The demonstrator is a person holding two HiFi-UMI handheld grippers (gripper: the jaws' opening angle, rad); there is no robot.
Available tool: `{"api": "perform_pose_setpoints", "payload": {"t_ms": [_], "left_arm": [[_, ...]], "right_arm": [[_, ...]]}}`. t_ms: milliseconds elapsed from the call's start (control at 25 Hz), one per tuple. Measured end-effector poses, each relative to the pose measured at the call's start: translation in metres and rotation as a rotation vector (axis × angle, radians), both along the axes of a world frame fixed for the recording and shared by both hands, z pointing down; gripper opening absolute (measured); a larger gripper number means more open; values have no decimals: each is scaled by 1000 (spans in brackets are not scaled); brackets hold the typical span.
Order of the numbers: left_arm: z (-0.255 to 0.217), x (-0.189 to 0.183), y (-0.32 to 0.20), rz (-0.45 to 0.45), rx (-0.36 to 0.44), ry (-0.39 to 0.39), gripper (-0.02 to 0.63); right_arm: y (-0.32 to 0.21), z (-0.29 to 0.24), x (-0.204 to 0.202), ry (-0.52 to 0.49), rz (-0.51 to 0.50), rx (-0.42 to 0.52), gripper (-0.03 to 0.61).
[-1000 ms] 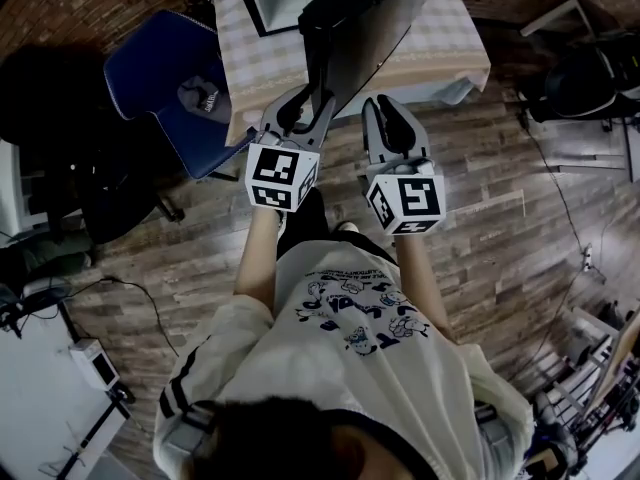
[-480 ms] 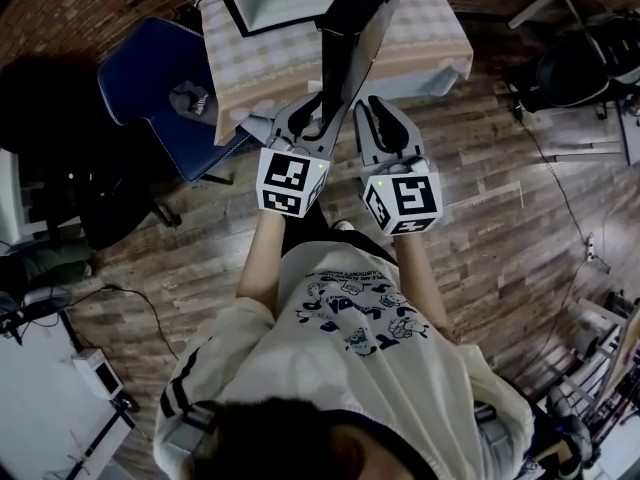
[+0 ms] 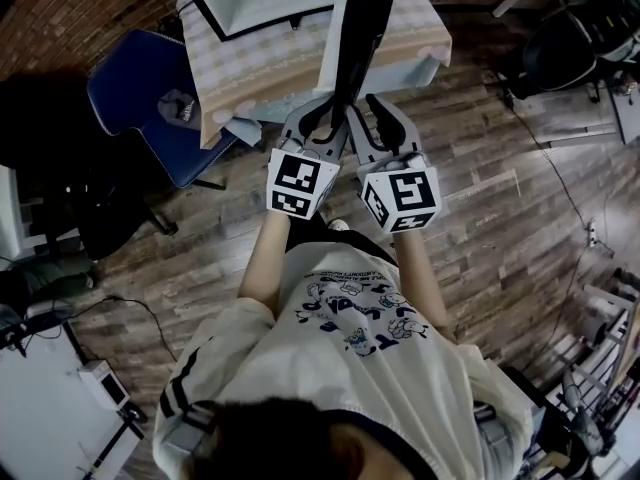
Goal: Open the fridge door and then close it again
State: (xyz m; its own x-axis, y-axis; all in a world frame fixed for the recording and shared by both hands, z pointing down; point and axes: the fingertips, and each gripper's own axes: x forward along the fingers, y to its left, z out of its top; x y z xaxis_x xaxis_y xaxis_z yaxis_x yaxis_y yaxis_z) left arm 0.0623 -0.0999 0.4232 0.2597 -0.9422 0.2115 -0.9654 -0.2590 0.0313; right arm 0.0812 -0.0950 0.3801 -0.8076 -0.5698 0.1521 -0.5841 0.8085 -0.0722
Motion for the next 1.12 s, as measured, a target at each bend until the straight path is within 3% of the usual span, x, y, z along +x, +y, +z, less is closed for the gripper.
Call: {"api": "perform_pose_setpoints", "payload": {"t_ms": [440,1120], "left_arm": [[-3,64,-17,96,-9,-10,118],[-1,130,-46,239,-8,-14,118]], "right_arm": [[-22,0,55,9,79,6,126],[-58,0,115,34,188,30,126]]}}
